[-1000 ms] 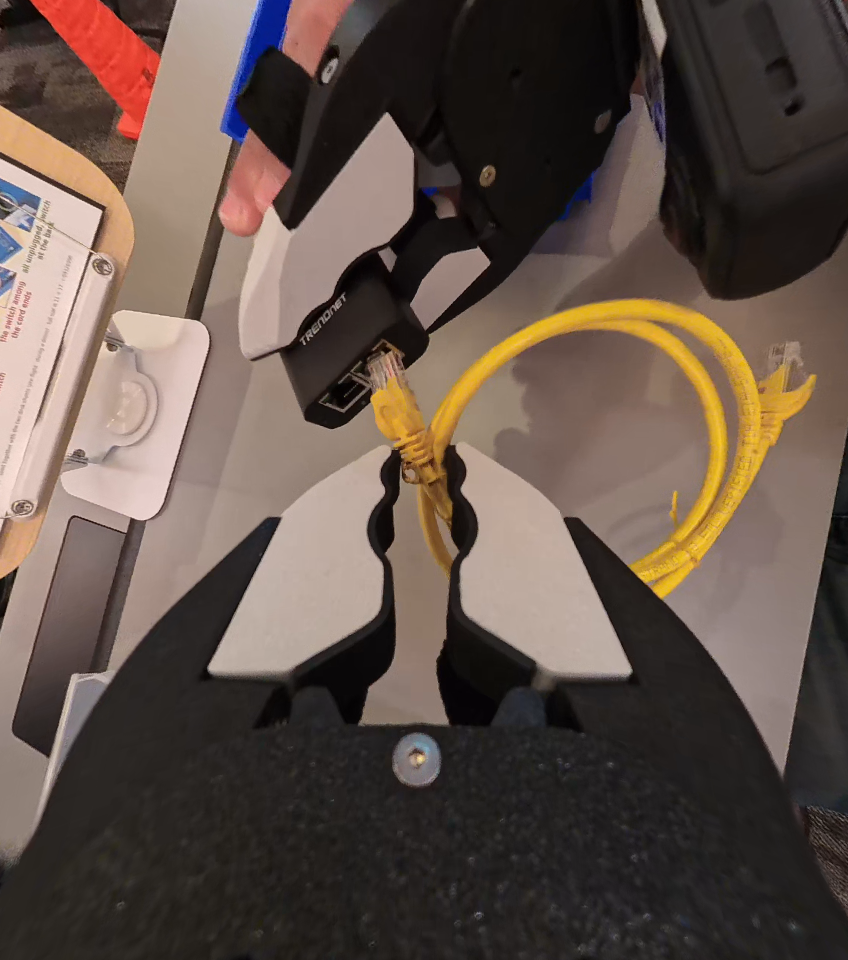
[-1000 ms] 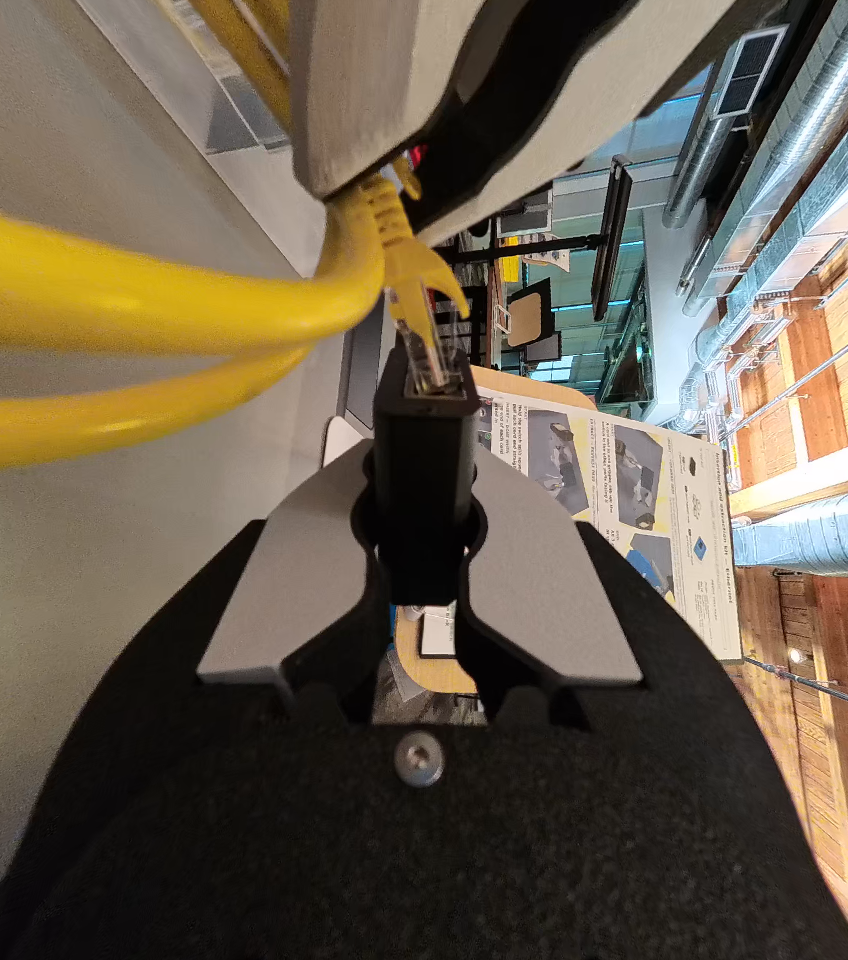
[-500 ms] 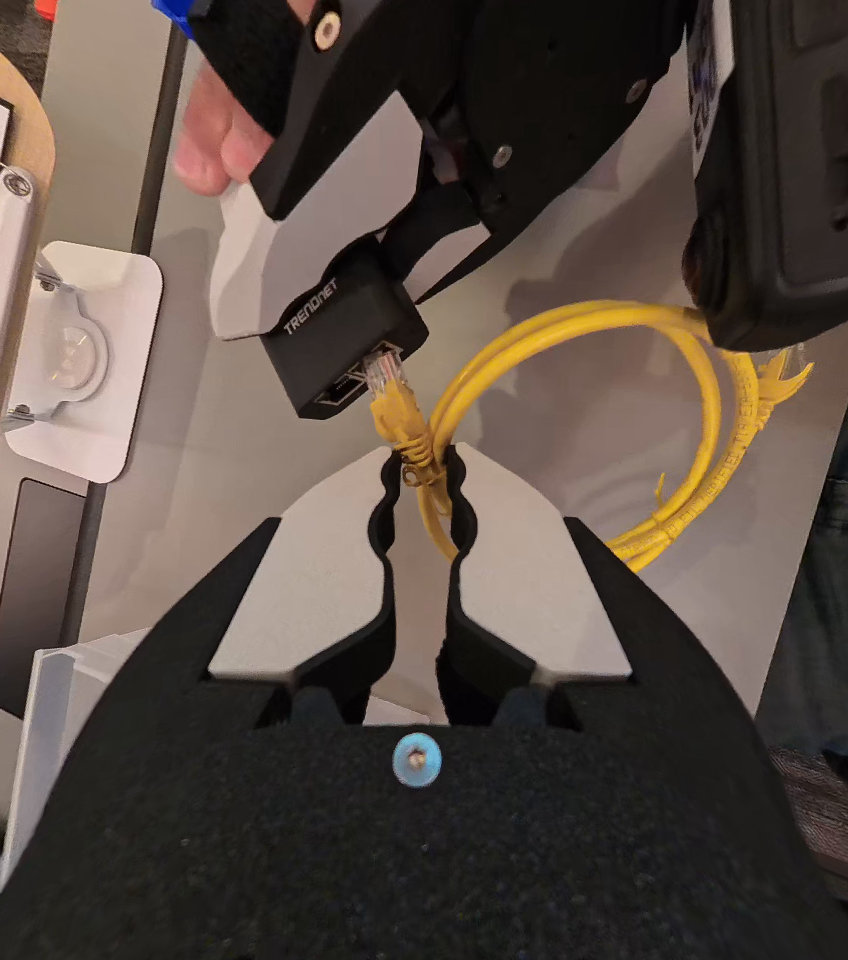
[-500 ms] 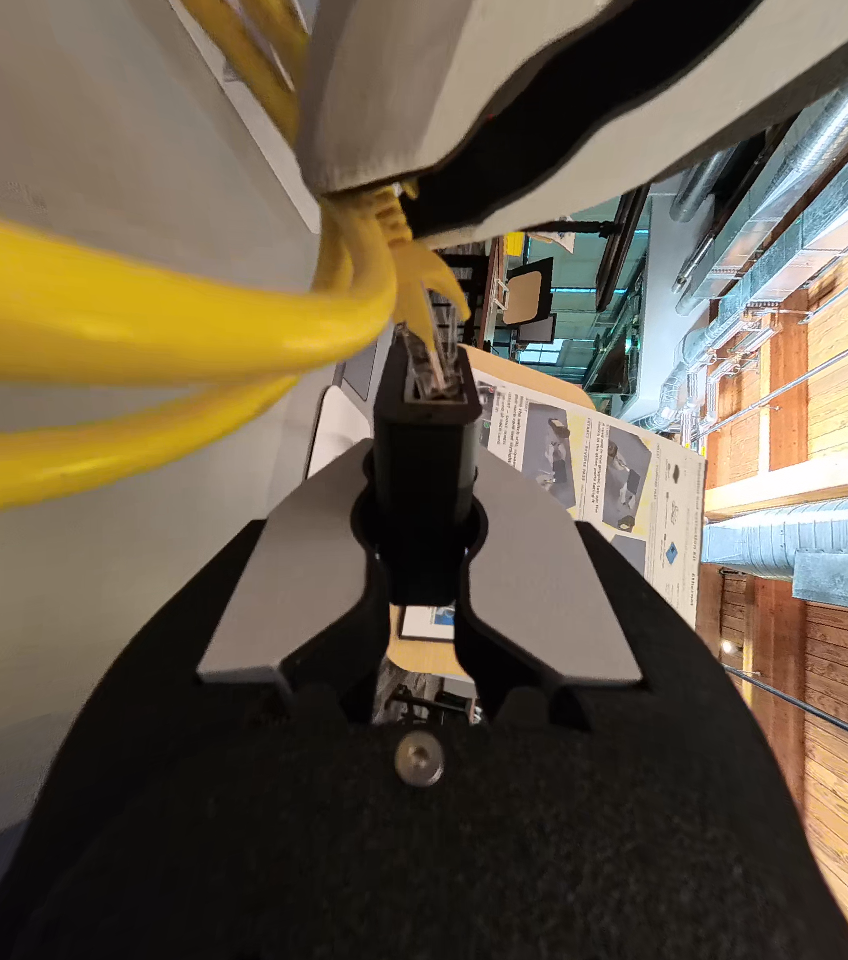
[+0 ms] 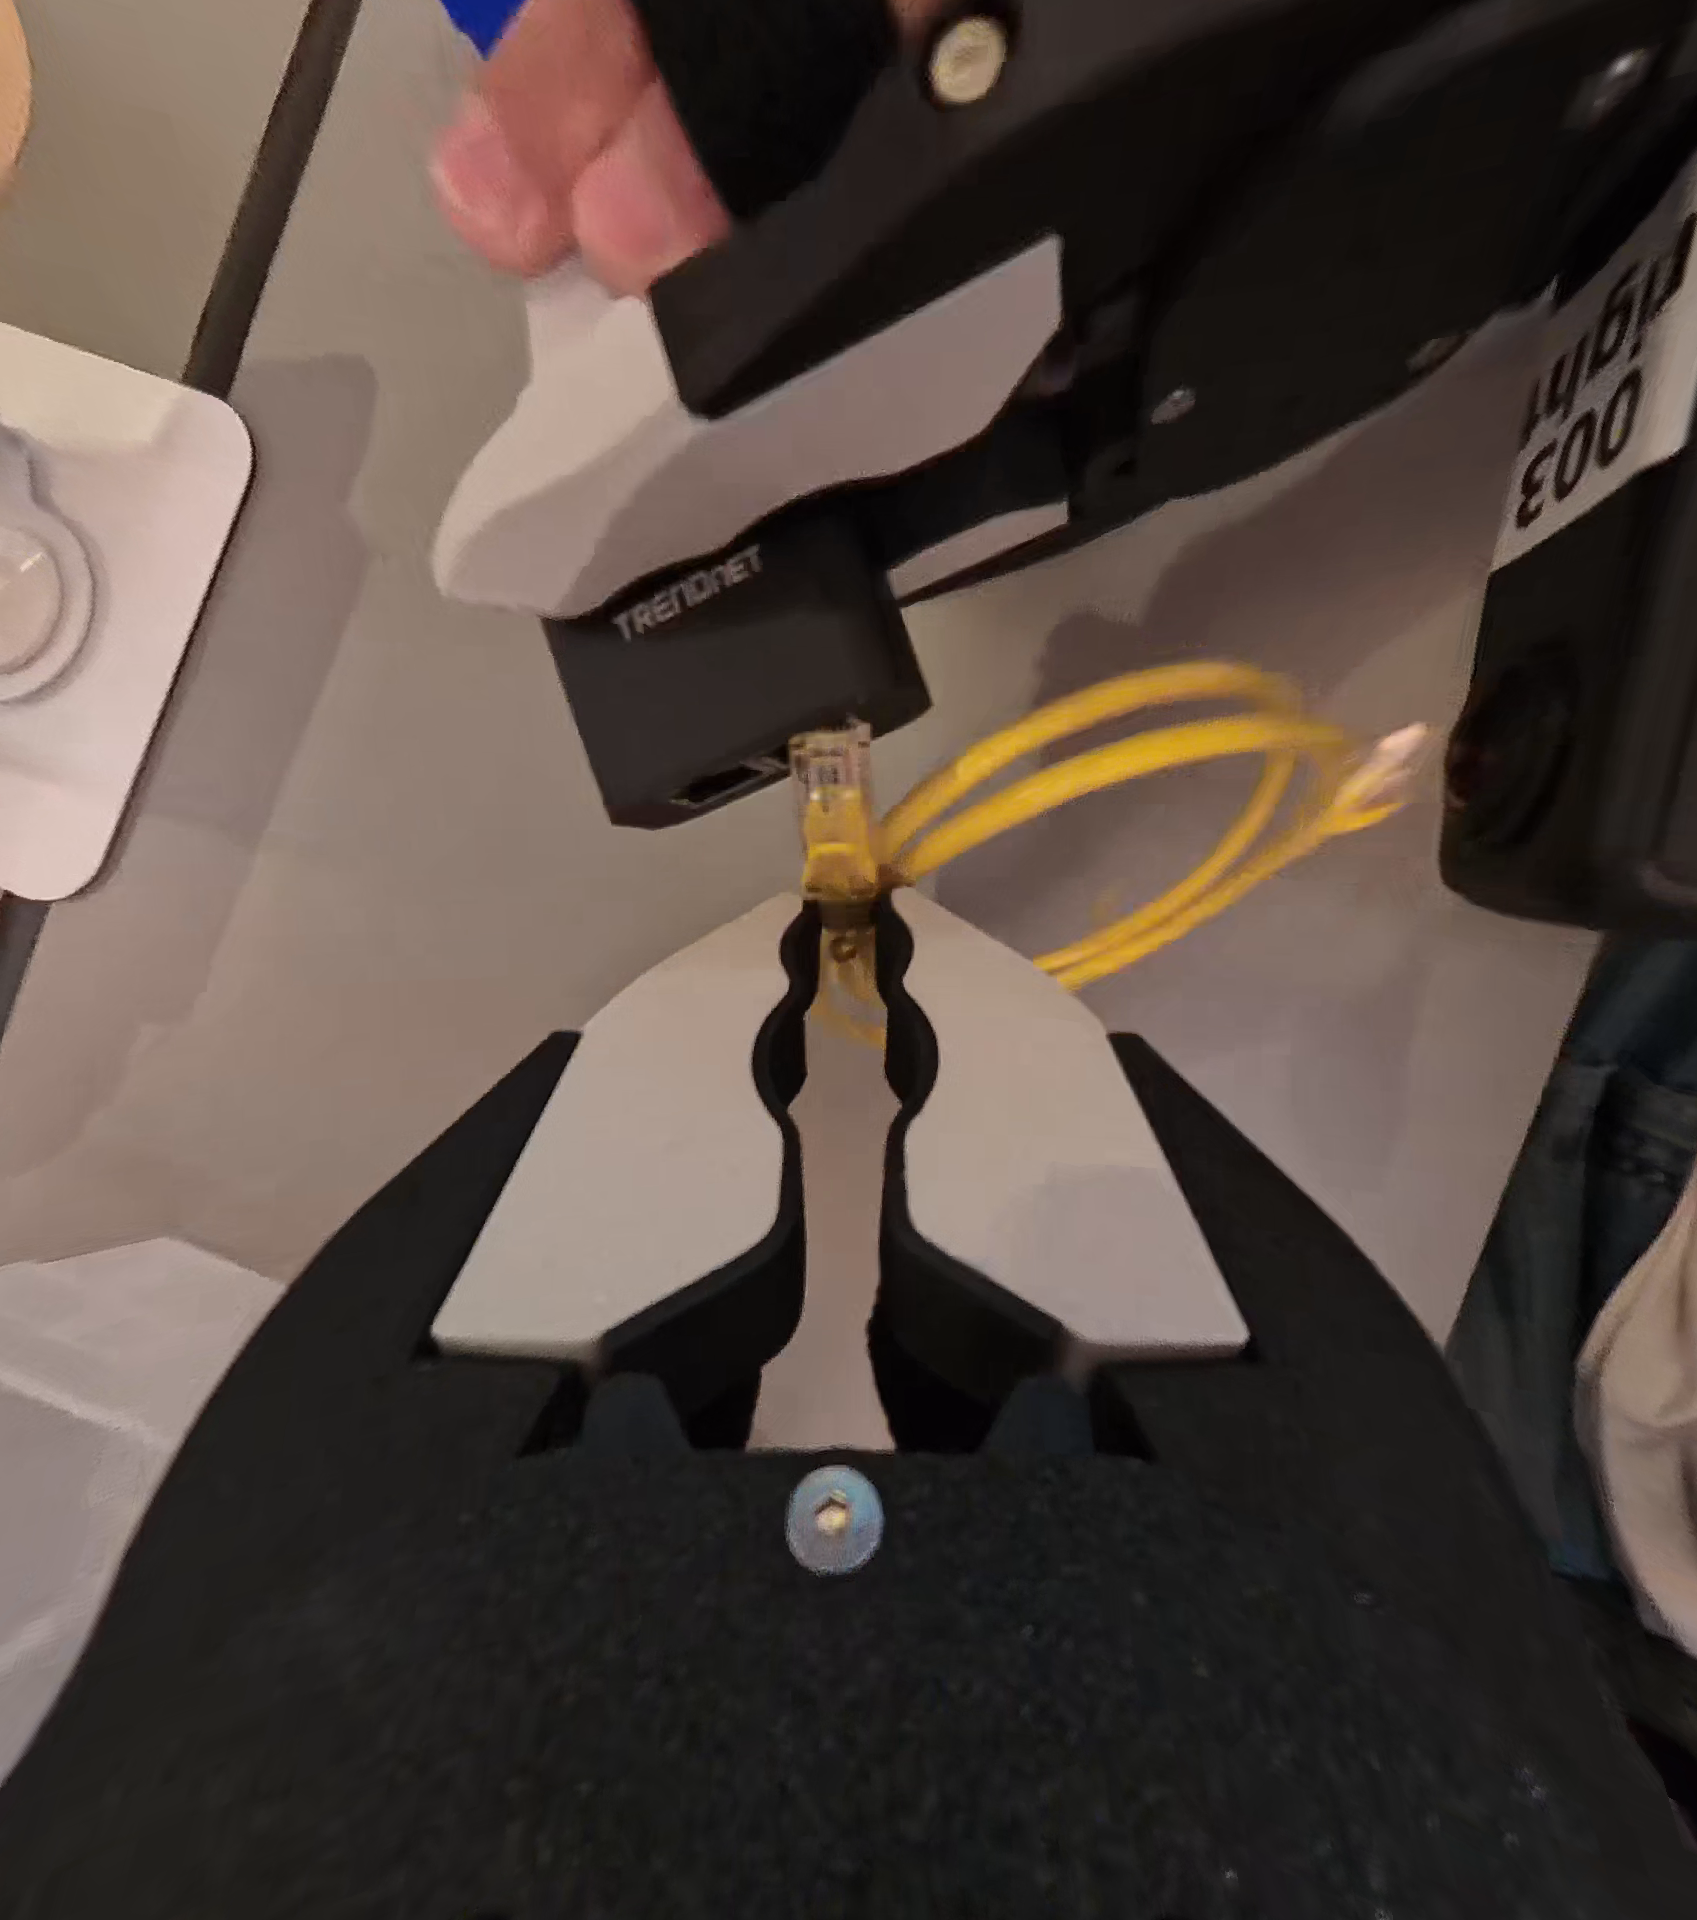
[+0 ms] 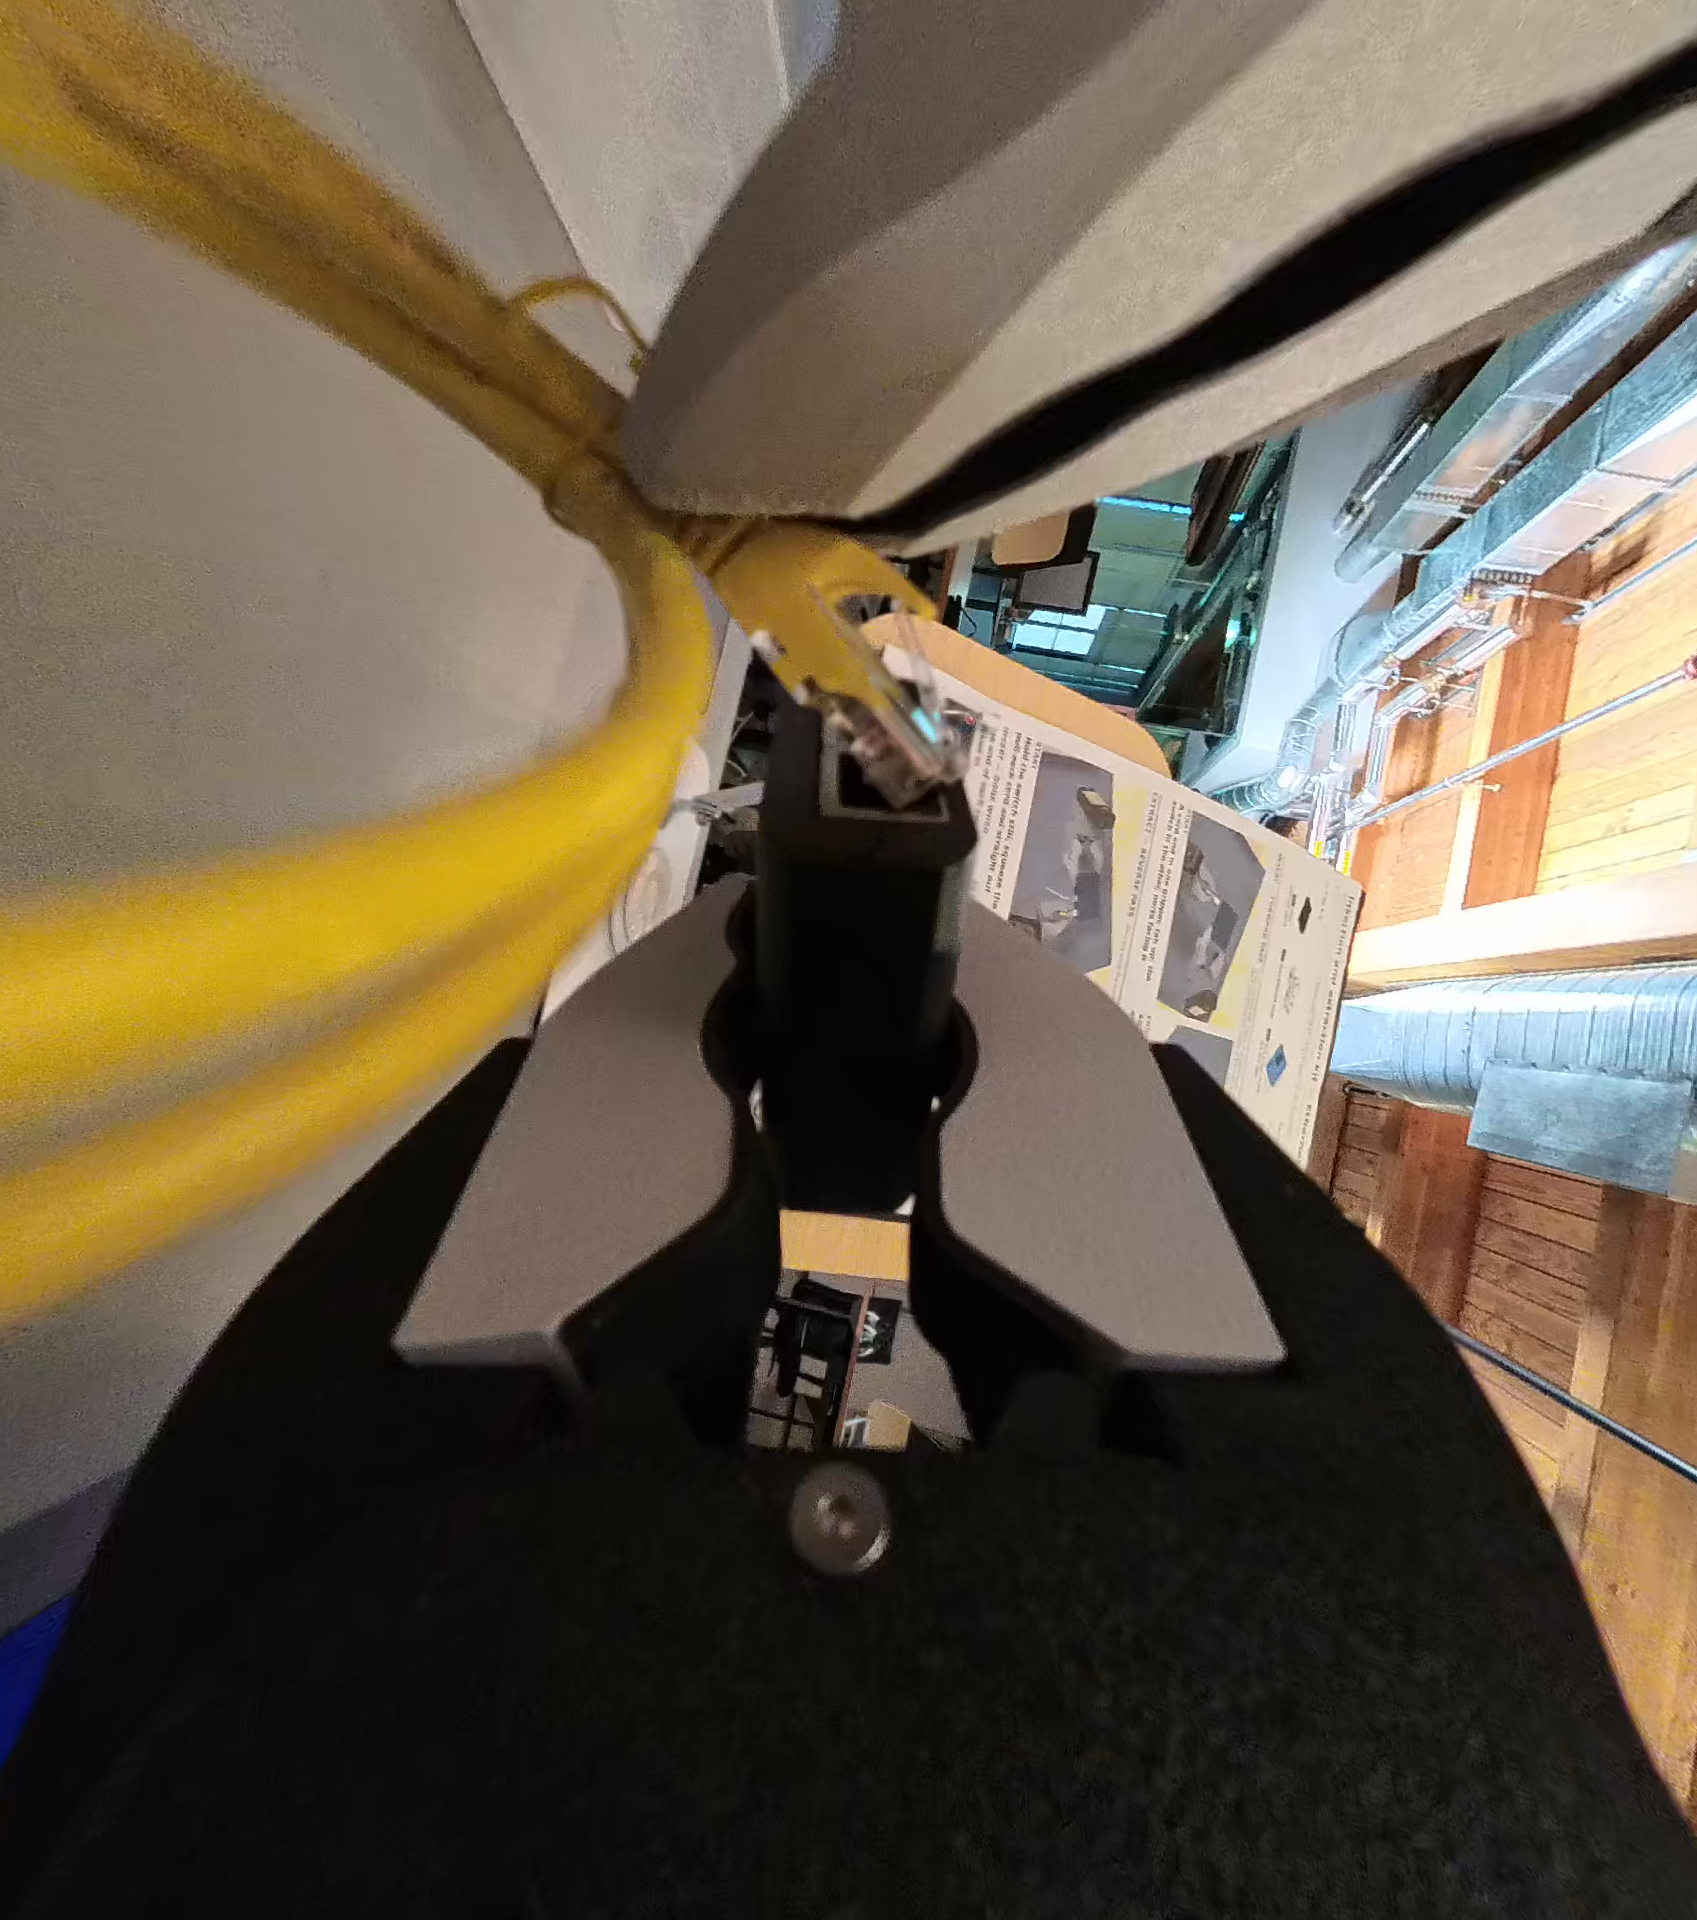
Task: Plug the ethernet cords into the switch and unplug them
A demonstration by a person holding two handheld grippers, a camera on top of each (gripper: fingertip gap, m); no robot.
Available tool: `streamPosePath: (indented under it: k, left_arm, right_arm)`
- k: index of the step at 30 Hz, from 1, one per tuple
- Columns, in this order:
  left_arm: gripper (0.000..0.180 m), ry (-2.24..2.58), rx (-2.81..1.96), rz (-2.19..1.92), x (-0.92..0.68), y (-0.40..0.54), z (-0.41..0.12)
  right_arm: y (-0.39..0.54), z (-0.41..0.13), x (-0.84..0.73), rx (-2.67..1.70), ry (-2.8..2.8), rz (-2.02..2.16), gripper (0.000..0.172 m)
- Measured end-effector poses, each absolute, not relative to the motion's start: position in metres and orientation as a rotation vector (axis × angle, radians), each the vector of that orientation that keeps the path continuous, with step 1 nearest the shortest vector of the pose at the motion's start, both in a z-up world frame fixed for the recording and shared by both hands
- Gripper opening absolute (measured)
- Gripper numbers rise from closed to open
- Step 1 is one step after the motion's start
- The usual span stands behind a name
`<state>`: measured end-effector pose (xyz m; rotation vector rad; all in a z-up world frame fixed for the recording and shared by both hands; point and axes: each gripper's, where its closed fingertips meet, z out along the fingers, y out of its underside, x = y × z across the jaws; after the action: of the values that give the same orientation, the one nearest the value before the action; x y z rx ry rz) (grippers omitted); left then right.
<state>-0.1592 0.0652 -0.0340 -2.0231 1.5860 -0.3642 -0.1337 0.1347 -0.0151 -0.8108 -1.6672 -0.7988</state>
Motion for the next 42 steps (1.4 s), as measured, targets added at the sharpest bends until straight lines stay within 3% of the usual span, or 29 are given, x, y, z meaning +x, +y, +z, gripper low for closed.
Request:
streamPosePath:
  k: [1, 9, 15, 20, 29, 42]
  left_arm:
    - [0.009, 1.565, -2.027, -0.392, -0.159, 0.066, -0.032]
    - [0.010, 1.527, -2.026, -0.424, -0.167, 0.066, -0.042]
    - [0.010, 1.624, -2.083, -0.475, -0.155, 0.054, -0.123]
    - [0.010, 1.517, -2.021, -0.670, -0.132, 0.056, -0.152]
    - [0.033, 1.068, -1.955, -1.196, -0.131, 0.067, -0.134]
    - [0.011, 1.271, -2.139, -0.832, -0.128, 0.057, -0.187]
  right_arm:
    - [0.134, -0.013, -0.133, -0.819, -1.657, -0.792, 0.025]
    - [0.142, -0.025, -0.127, -0.831, -1.697, -0.756, 0.025]
    - [0.158, -0.021, -0.103, -0.883, -1.678, -0.771, 0.025]
    - [0.160, -0.006, -0.090, -0.891, -1.639, -0.784, 0.025]
    - [0.158, 0.005, -0.085, -0.895, -1.608, -0.767, 0.025]
    - [0.160, 0.001, -0.084, -0.899, -1.624, -0.774, 0.025]
